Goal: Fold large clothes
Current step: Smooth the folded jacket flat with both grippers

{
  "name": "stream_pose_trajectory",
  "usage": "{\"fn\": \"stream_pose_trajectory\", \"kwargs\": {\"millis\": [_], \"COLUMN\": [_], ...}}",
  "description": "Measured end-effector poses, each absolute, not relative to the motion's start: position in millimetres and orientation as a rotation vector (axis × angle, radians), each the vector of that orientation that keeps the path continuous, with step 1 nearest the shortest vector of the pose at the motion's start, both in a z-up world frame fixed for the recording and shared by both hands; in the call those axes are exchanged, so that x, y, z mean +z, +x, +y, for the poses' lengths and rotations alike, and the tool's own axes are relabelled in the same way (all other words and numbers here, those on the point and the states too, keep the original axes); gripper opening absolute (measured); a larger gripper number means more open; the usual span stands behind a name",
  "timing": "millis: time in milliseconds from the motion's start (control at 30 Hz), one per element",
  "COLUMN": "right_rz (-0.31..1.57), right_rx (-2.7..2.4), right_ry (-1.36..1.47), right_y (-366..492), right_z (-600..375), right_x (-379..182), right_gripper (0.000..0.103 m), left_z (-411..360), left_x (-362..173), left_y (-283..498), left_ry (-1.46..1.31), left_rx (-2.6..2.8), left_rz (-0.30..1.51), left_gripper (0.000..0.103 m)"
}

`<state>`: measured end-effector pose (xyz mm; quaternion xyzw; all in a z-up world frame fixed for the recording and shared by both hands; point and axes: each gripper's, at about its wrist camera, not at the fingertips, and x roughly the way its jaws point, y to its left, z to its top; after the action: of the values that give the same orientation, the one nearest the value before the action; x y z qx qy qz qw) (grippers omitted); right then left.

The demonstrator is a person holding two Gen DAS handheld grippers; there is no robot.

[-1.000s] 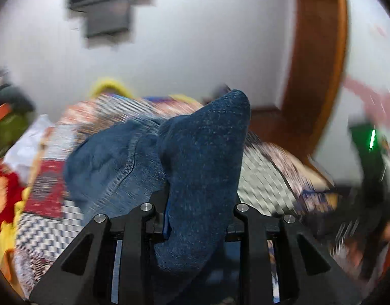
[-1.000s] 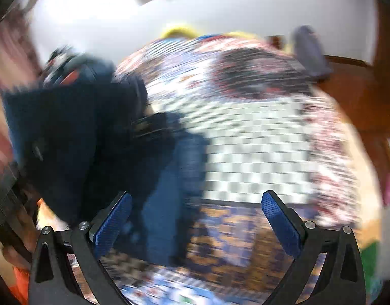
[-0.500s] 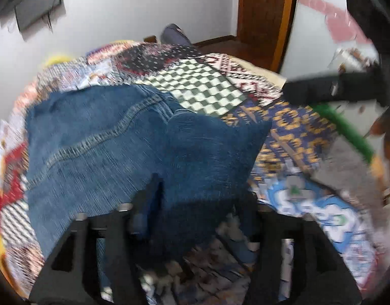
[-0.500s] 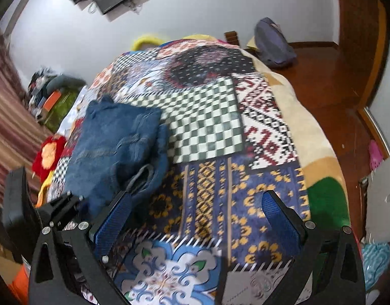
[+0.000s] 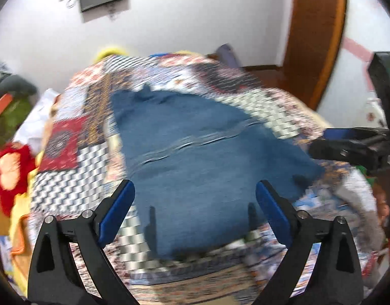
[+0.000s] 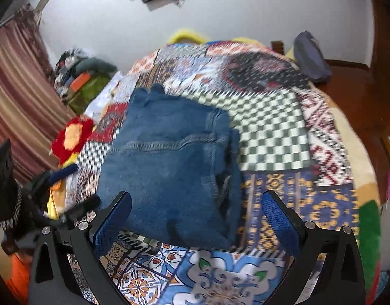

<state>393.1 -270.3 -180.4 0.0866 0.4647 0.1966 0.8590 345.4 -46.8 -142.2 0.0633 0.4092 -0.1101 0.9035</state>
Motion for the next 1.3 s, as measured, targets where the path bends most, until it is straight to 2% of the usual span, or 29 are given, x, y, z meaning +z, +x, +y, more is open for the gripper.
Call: {"fn": "stream_pose_trajectory", "kwargs": {"millis": [333,600,867,967,1133,1300], "right_rz": [1.164,1.104,1.020,1.015,1.033,1.106], "right_rx": [0.351,0.282,0.336,0.367,0.418,0.440], "right_ry": [0.130,0.099,0.068,0.046,0.001,-0.079], "right_y": [406,408,434,444,462,485], "right_z": [-276,-305,-279,-261,-233,-214], "right_x": [-246,-221,-194,-196,-215,-246], "right_gripper": [0.102,0.102,0.102,0.102,0.102,0.102], "left_z": [8,30,37,21,-4,6], "left_x": [-193,-174,-160,-172,-195,-199], "left_y": [345,345,382,401,438,475], "left_ry": [0.050,0.134,-0.066,-0.106,0.019,0.008], "left_rx": [-0.163,0.004,-0.070,-0.133,-0.139,-0.153], "left_rz": [0.981,0.910,0.895,0.935,0.958,0.968], "left_gripper": [0.100,0.100,0.101,0.101,0.102,0.103]}}
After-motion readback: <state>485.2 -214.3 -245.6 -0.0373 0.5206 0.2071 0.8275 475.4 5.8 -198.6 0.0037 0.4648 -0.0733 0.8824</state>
